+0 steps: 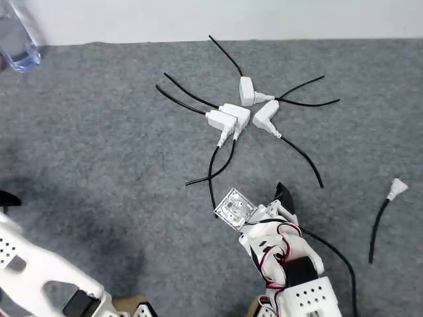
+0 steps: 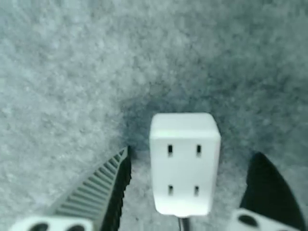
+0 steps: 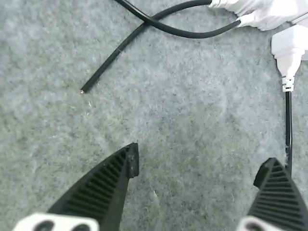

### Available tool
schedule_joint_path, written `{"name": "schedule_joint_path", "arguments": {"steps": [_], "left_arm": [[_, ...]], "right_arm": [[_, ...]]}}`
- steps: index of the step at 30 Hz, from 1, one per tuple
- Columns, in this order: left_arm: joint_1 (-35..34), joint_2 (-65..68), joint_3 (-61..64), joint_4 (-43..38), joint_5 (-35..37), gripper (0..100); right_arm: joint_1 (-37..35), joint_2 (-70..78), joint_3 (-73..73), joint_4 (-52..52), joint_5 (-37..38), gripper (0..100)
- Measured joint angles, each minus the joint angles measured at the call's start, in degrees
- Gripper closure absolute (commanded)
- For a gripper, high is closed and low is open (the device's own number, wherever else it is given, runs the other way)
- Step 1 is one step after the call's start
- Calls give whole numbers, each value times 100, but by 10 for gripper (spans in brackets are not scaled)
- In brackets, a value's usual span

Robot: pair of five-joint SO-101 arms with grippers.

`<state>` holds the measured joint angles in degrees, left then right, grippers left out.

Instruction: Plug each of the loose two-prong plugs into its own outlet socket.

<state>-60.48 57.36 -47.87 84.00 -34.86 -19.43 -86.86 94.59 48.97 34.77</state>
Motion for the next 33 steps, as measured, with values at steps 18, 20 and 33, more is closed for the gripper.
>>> {"name": "schedule_joint_path", "arguments": {"steps": [18,20,33], "left_arm": [[123,-18,-70,149,35,986],[132,-18,-79,264,35,987],[923,-334,-536,1442,-484,987]], "right_arm": [[0,0,0,0,0,627],[0,0,0,0,0,627],[149,0,0,-79,0,627]]}}
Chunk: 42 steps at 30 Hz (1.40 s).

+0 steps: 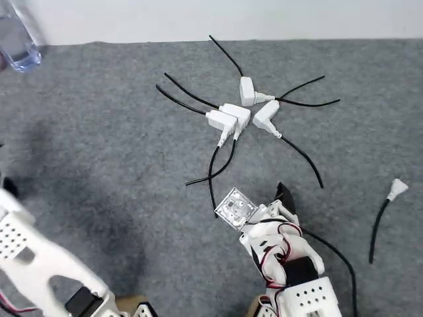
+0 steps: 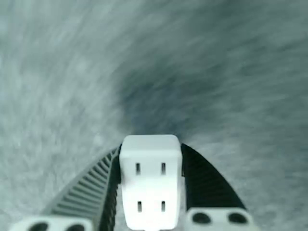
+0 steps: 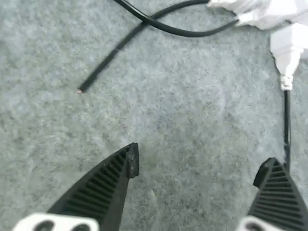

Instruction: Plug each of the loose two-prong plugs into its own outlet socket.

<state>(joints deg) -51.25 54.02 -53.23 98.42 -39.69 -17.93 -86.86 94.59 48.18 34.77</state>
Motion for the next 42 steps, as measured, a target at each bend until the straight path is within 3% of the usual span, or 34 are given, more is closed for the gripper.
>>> {"name": "schedule_joint_path", "arguments": {"steps": [5,10,20,25,34,42], "left_arm": [[782,-589,53,35,-132,987],[1802,-1442,914,35,-158,987],[4448,-4202,4527,0,-193,987],[5512,-5336,6356,-730,-202,987],[6382,-6215,8941,-2101,-202,987],[7024,-6277,9495,-2347,-826,987]], "right_arm": [[422,0,0,-343,0,627],[738,0,0,-624,-88,627],[1231,0,0,-914,-484,627],[1231,0,0,-914,-484,627],[1266,0,0,-914,-484,627],[1512,0,0,-914,-484,627]]}}
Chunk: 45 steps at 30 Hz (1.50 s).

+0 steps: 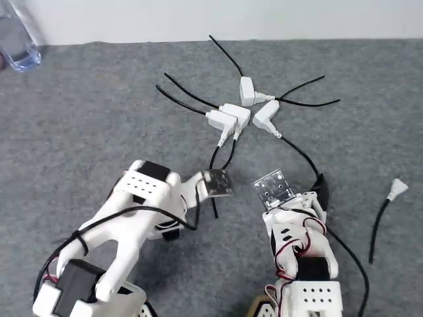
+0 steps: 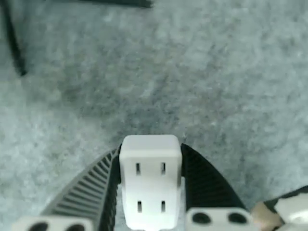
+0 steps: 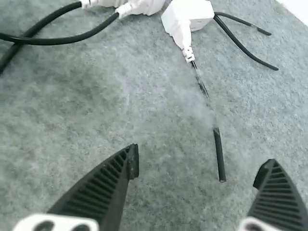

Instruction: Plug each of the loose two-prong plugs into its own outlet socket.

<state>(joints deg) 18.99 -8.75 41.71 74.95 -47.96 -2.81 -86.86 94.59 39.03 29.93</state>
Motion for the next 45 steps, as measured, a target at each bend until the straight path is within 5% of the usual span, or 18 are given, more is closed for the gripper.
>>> {"name": "schedule_joint_path", "arguments": {"steps": [7,18,27,35,45], "left_arm": [[53,0,-18,-97,-879,988],[536,35,-53,-941,-949,988],[712,1407,-659,-1231,-985,980],[897,1582,-1371,-888,35,720],[923,1591,-1380,-879,62,706]], "right_arm": [[18,0,0,0,0,627],[18,0,0,-211,0,627],[193,0,0,-211,0,627],[193,0,0,-211,0,627],[193,0,0,-211,0,627]]}}
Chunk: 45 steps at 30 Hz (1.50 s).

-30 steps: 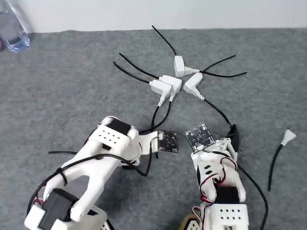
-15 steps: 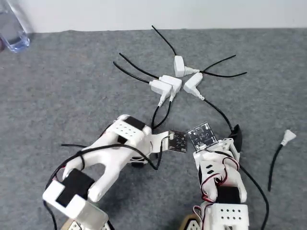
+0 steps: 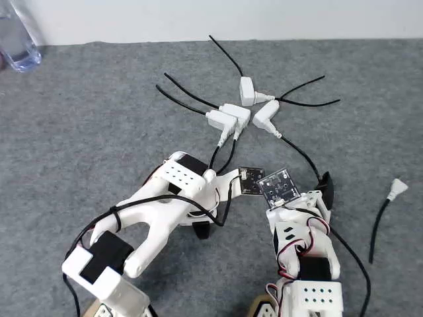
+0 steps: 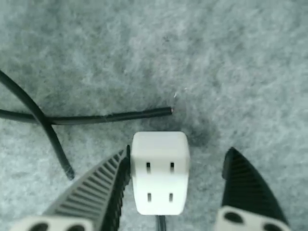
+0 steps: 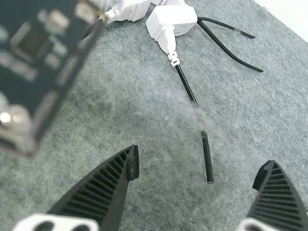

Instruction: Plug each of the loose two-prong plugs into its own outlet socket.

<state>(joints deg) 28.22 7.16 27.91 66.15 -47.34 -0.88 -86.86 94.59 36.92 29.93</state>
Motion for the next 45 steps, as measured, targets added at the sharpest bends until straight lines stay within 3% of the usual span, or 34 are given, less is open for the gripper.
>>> {"name": "schedule_joint_path", "arguments": {"steps": [5,10,15,21,26,31,37,45], "left_arm": [[0,0,-70,79,9,706],[0,0,-695,791,62,706],[-273,0,-1398,1380,70,706],[-695,0,-2716,2673,88,709],[-862,-44,-3596,3235,826,709],[-1055,-826,-3305,3262,1266,709],[-1934,-2620,-2611,3279,1319,709],[-3411,-4545,-1758,3297,2084,708]], "right_arm": [[53,0,0,0,0,627],[158,0,0,0,-97,627],[686,0,0,0,-721,627],[905,0,0,-202,-1055,627],[914,0,0,-202,-1081,627],[536,0,0,-202,-1073,626],[-105,-44,123,-202,-1073,627],[132,-18,123,-158,-545,627]]}}
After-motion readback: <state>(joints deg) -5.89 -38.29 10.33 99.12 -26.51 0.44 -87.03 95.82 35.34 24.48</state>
